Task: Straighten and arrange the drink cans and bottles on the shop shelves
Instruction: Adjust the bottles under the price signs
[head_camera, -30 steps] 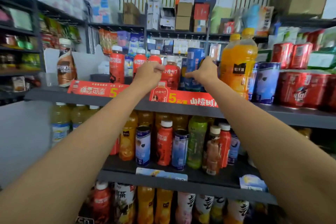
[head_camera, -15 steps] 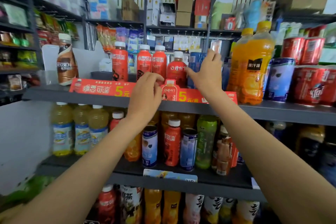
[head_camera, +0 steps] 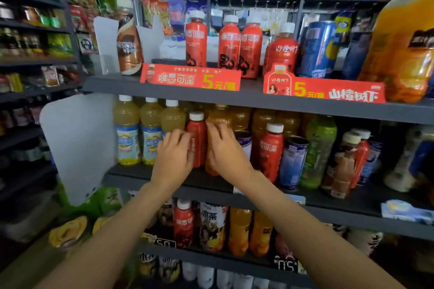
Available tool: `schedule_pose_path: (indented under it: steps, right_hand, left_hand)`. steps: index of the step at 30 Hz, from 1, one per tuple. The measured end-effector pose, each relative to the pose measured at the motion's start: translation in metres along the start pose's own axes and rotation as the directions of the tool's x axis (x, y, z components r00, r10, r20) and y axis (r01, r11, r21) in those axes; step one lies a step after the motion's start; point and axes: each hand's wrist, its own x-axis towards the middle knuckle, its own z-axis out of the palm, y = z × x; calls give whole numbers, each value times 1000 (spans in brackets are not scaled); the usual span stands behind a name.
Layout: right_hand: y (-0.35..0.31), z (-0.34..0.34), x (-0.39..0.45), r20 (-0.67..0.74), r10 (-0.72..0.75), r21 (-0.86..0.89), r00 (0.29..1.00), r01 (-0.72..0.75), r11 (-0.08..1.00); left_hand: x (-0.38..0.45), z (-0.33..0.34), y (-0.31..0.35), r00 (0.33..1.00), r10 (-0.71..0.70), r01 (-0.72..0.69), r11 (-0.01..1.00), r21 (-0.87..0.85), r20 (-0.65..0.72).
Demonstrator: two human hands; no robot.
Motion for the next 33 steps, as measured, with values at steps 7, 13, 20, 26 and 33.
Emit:
schedule_pose_path:
  steps: [7, 13, 20, 26, 33]
  right_hand:
    - [-33, 25, 61, 146, 261, 49, 954, -270, 962]
    - [-35, 29, 94, 306, 404, -46, 862, -410, 911]
    - [-38, 27, 85, 73, 340, -79, 937, -335, 939]
    - [-43, 24, 49, -12, 276, 78, 961, -275, 958]
    - [-80, -13, 26, -228, 128, 127, 965, -101, 987]
  left_hand:
    - [-2, -7, -36, 995, -43, 33, 993, 114, 89]
    - [-1, -5, -46, 899, -210, 67, 933, 355, 384]
    - [10, -2, -53, 848, -259, 118, 943, 312, 463]
    - [10, -6, -53, 807, -265, 196, 963, 184, 527]
    - [-10, -11, -48, 843, -160, 384, 848, -367, 513]
